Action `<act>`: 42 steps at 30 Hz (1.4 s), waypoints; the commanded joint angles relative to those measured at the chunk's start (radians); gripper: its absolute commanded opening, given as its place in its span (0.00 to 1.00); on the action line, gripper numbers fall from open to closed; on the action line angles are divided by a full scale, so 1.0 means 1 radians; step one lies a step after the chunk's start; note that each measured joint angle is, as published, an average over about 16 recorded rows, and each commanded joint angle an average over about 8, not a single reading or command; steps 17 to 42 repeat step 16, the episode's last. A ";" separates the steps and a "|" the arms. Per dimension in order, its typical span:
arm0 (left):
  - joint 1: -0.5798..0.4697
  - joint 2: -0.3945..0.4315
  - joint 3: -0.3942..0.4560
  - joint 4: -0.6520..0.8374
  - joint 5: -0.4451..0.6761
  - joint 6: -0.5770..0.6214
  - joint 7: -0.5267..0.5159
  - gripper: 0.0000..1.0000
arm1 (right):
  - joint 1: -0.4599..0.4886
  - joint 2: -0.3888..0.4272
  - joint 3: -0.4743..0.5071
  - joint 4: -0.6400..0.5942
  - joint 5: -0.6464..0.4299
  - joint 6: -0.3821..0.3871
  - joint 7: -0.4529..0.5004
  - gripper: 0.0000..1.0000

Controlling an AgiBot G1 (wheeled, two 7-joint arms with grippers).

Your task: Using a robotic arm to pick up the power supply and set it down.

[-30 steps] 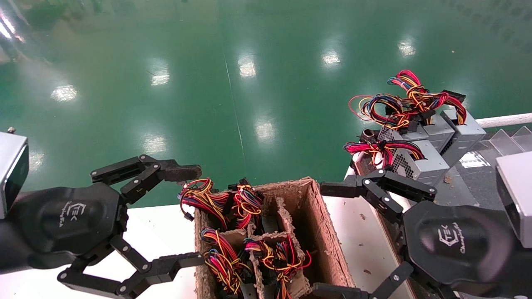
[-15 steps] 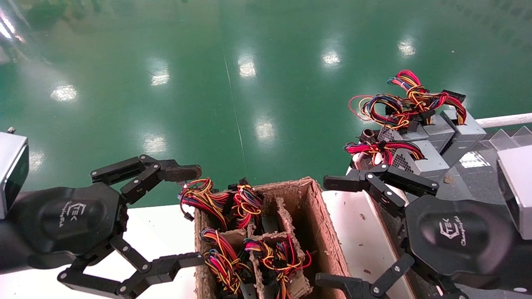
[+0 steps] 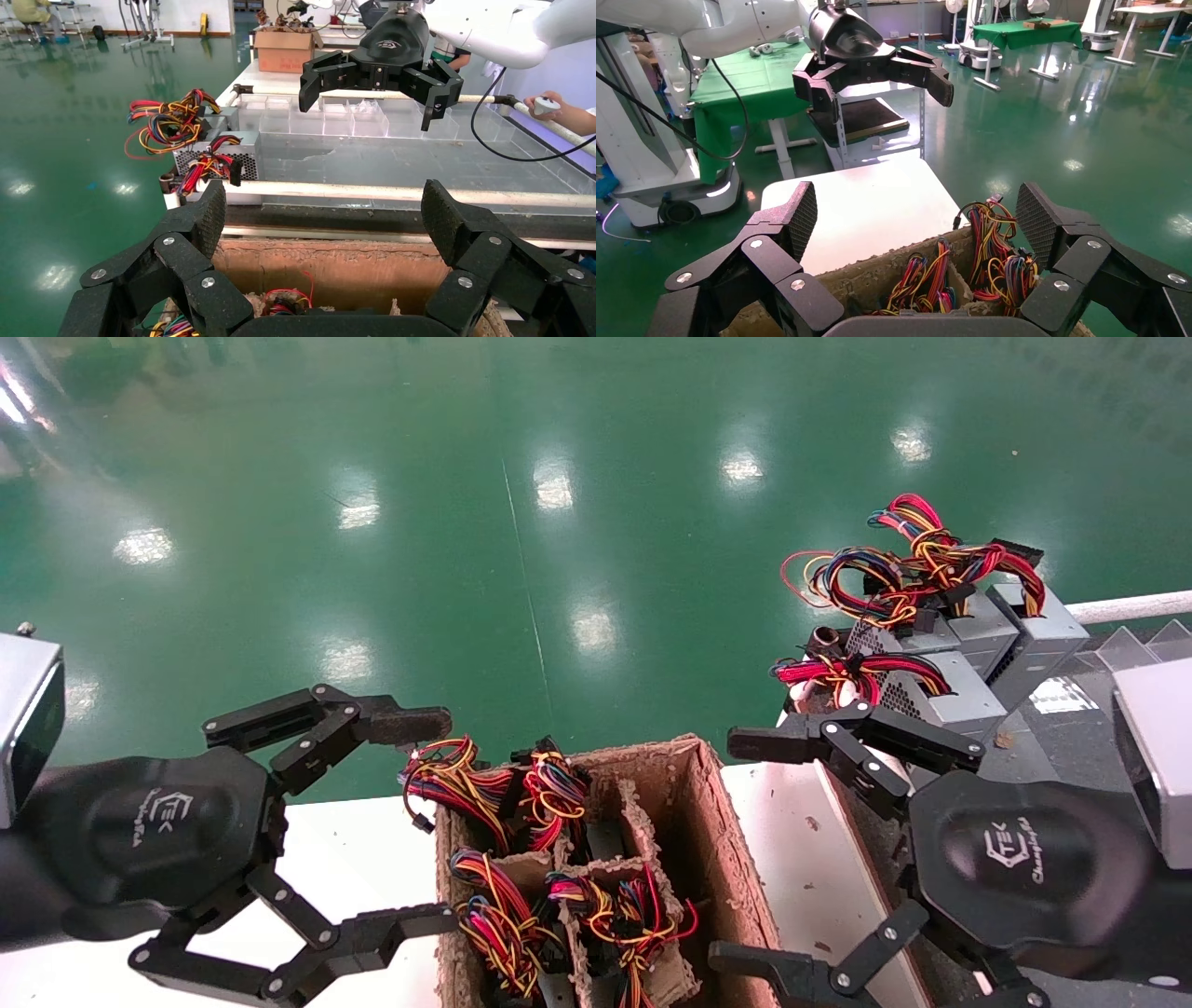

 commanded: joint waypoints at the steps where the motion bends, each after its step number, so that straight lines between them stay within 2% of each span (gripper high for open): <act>1: 0.000 0.000 0.000 0.000 0.000 0.000 0.000 1.00 | 0.000 0.000 0.000 -0.001 0.000 0.000 0.000 1.00; 42: 0.000 0.000 0.000 0.000 0.000 0.000 0.000 1.00 | 0.001 0.000 0.000 -0.002 -0.001 0.001 -0.001 1.00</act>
